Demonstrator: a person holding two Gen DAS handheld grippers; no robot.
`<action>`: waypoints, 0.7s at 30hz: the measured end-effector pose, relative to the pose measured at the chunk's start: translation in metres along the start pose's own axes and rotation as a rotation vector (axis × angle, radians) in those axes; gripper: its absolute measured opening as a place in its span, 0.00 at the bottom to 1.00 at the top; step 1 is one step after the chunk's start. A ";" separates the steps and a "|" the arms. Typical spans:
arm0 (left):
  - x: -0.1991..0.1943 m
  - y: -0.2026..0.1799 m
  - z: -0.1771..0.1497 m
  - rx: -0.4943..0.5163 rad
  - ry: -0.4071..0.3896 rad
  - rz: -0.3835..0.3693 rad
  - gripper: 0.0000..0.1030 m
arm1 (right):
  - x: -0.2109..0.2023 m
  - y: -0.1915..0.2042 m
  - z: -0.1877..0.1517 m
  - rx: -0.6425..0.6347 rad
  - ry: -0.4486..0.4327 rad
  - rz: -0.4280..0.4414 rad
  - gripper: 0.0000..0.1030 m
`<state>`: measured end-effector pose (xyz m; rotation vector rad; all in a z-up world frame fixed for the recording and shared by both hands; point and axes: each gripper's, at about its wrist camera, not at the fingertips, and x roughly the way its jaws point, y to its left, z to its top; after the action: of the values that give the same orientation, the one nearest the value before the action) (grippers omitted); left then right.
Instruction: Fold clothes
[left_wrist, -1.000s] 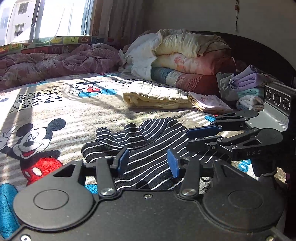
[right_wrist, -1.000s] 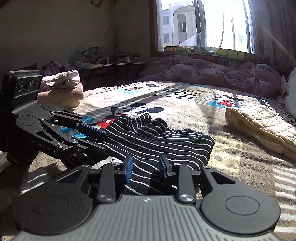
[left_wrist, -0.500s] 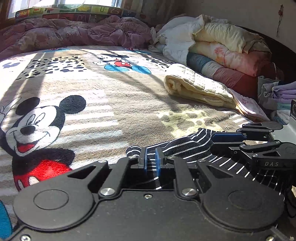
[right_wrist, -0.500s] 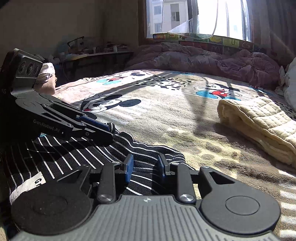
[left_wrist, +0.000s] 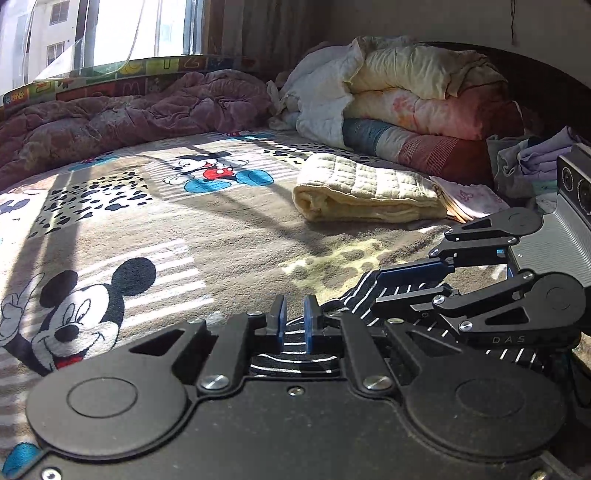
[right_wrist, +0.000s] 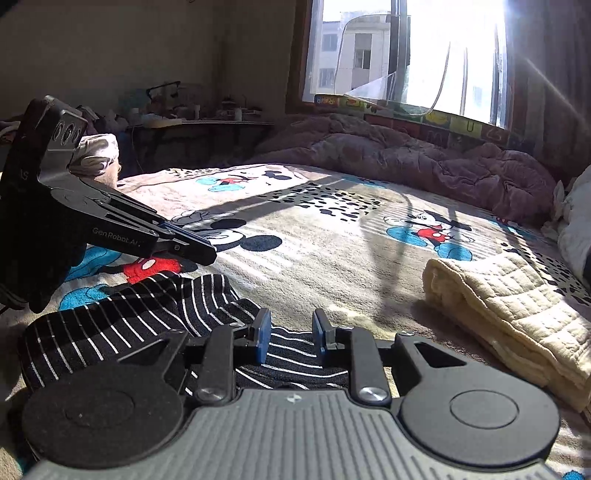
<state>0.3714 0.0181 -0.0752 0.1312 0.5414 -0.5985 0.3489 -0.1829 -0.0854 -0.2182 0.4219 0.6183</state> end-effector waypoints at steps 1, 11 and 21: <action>0.009 -0.003 -0.004 0.006 0.023 0.008 0.06 | 0.006 0.003 -0.002 -0.017 0.013 0.008 0.23; 0.026 0.025 -0.029 -0.139 0.059 0.131 0.07 | 0.028 -0.011 -0.018 0.144 0.104 -0.059 0.29; 0.014 0.035 -0.032 -0.235 0.012 0.122 0.05 | 0.010 -0.047 -0.036 0.375 0.057 -0.078 0.35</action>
<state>0.3863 0.0491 -0.1112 -0.0541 0.6065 -0.4121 0.3727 -0.2269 -0.1188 0.1056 0.5729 0.4466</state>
